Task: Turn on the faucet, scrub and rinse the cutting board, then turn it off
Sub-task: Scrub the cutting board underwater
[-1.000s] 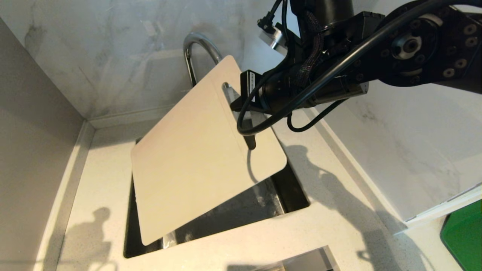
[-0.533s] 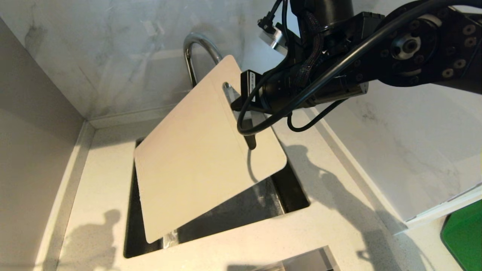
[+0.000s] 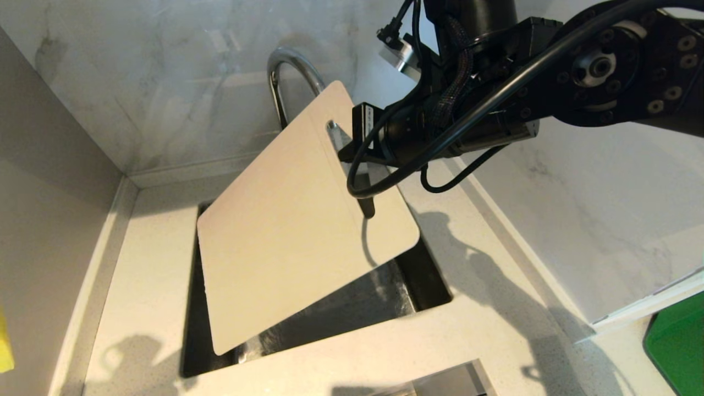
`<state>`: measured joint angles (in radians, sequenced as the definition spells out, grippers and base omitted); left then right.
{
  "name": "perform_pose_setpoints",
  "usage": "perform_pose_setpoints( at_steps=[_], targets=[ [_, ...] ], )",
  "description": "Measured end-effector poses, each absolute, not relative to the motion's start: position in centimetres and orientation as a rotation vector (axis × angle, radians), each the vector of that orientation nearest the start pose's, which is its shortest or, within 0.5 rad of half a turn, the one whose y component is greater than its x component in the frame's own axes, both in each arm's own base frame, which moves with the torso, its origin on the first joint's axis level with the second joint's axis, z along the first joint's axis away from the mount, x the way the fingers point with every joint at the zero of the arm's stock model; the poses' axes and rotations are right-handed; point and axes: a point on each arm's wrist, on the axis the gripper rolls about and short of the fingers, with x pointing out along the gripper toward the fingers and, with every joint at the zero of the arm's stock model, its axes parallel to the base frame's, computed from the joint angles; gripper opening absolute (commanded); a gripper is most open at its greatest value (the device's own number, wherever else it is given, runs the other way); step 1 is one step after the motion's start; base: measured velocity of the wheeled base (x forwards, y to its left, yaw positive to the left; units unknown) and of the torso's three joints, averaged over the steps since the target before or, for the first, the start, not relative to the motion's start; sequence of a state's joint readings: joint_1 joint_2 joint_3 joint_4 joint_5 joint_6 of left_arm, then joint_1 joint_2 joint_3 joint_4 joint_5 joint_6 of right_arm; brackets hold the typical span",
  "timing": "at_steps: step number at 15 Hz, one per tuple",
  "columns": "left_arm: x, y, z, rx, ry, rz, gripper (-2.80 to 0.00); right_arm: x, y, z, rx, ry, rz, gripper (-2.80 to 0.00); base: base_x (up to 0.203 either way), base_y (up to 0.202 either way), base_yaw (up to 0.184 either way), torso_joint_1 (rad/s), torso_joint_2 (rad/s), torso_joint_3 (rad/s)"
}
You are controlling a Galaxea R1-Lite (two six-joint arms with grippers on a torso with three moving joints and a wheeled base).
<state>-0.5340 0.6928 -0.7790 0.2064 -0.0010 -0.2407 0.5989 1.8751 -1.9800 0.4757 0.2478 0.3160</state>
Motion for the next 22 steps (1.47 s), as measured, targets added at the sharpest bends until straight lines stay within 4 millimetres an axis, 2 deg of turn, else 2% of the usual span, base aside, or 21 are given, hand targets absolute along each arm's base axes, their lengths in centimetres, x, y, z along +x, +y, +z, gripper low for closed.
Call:
perform_pose_setpoints(
  at_steps=[7,17,22],
  targets=[
    [3.8,-1.5,26.6,-0.218,0.188,-0.402,-2.80,28.5,20.2,34.4,0.228,0.500,0.768,-2.80,0.000,0.000,0.000,0.000,0.00,0.000],
    [7.0,-1.0,26.1,-0.228,0.271,-0.274,-2.80,28.3,20.0,34.6,0.229,0.494,0.767,-2.80,0.000,0.000,0.000,0.000,0.00,0.000],
    [8.3,-0.9,25.7,-0.168,0.300,-0.212,-2.80,28.4,20.0,34.6,0.229,0.494,0.767,-2.80,0.000,0.000,0.000,0.000,0.00,0.000]
  ],
)
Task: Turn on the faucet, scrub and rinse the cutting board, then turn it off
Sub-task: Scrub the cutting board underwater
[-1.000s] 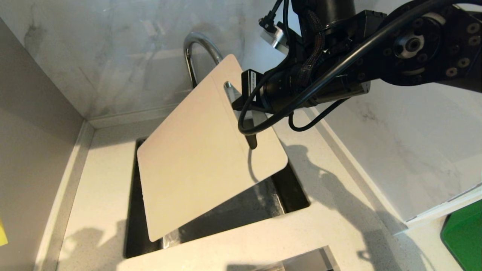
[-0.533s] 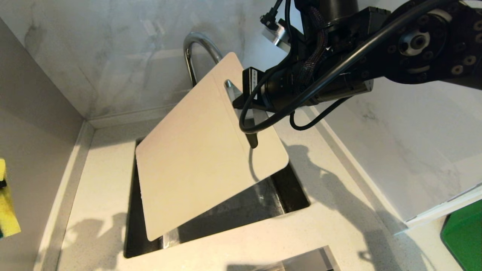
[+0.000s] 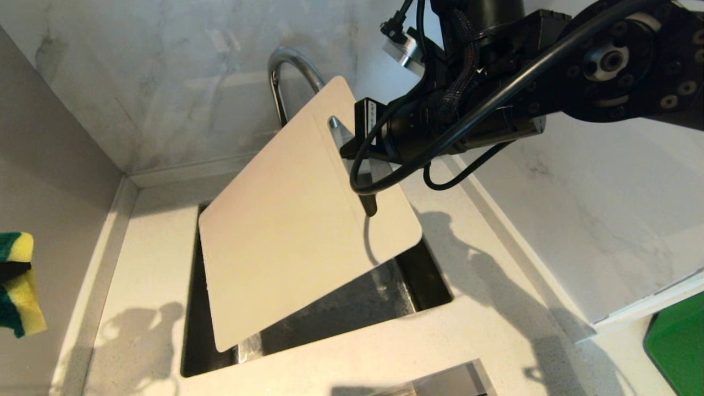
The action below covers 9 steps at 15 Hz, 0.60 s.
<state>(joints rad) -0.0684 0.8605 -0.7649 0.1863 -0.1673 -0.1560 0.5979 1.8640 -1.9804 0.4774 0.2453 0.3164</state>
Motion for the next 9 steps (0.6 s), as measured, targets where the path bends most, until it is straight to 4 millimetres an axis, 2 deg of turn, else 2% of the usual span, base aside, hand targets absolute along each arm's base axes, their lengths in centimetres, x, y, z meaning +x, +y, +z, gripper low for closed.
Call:
perform_pose_setpoints(
  at_steps=[5,9],
  targets=[
    [9.4,-1.3,25.5,-0.119,0.340,-0.139,-2.80,28.4,20.0,34.6,0.229,0.494,0.767,-2.80,0.000,0.000,0.000,0.000,0.00,0.000],
    [9.9,-1.7,25.4,-0.111,0.353,-0.154,-2.80,28.4,20.0,34.6,0.228,0.494,0.768,-2.80,0.000,0.000,0.000,0.000,0.00,0.000]
  ],
)
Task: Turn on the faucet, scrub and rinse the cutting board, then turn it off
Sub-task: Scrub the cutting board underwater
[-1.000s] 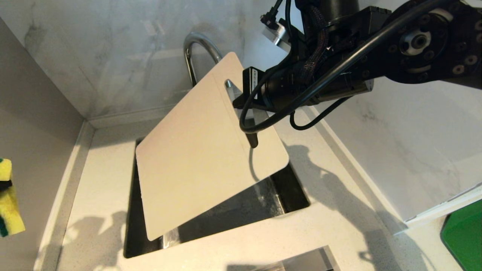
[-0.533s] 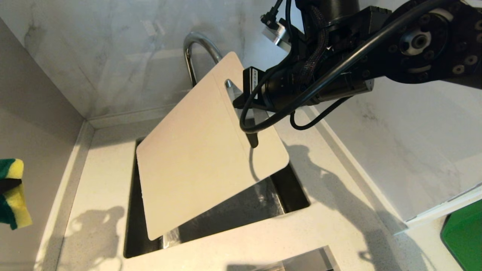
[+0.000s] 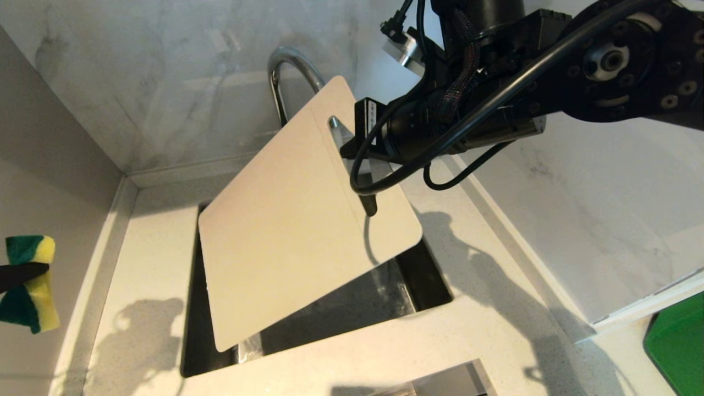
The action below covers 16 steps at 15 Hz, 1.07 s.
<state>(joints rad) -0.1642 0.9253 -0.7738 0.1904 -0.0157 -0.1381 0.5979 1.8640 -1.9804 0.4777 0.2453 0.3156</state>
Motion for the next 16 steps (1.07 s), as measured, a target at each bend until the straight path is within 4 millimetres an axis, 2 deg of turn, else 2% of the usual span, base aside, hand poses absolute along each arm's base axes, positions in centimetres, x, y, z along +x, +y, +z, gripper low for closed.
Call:
perform_pose_setpoints(
  at_steps=[16],
  targets=[
    [12.1,-2.5,25.1,-0.162,0.365,-0.180,-2.80,28.3,18.9,35.2,0.238,0.474,0.746,-2.80,0.000,0.000,0.000,0.000,0.00,0.000]
  ],
)
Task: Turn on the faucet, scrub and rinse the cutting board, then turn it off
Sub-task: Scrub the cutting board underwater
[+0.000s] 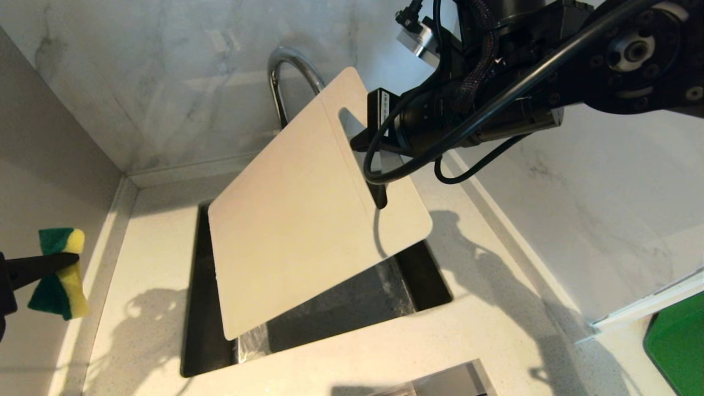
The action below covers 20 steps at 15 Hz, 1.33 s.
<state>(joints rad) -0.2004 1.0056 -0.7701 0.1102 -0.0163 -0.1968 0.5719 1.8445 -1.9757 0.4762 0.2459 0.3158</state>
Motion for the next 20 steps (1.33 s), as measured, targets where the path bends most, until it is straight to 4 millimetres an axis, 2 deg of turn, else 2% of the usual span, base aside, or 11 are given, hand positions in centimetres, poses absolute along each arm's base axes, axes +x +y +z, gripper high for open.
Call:
perform_pose_setpoints(
  at_steps=[12,15,20],
  targets=[
    [14.3,-3.0,24.3,-0.149,0.392,-0.170,-2.80,28.5,18.8,35.1,0.238,0.477,0.741,-2.80,0.000,0.000,0.000,0.000,0.00,0.000],
    [15.1,-4.0,24.8,-0.132,0.394,-0.190,-2.80,28.5,18.8,35.0,0.237,0.478,0.741,-2.80,0.000,0.000,0.000,0.000,0.00,0.000],
    [16.7,-6.9,26.1,-0.079,0.372,-0.193,-2.80,28.5,18.8,35.0,0.238,0.480,0.741,-2.80,0.000,0.000,0.000,0.000,0.00,0.000]
  ],
)
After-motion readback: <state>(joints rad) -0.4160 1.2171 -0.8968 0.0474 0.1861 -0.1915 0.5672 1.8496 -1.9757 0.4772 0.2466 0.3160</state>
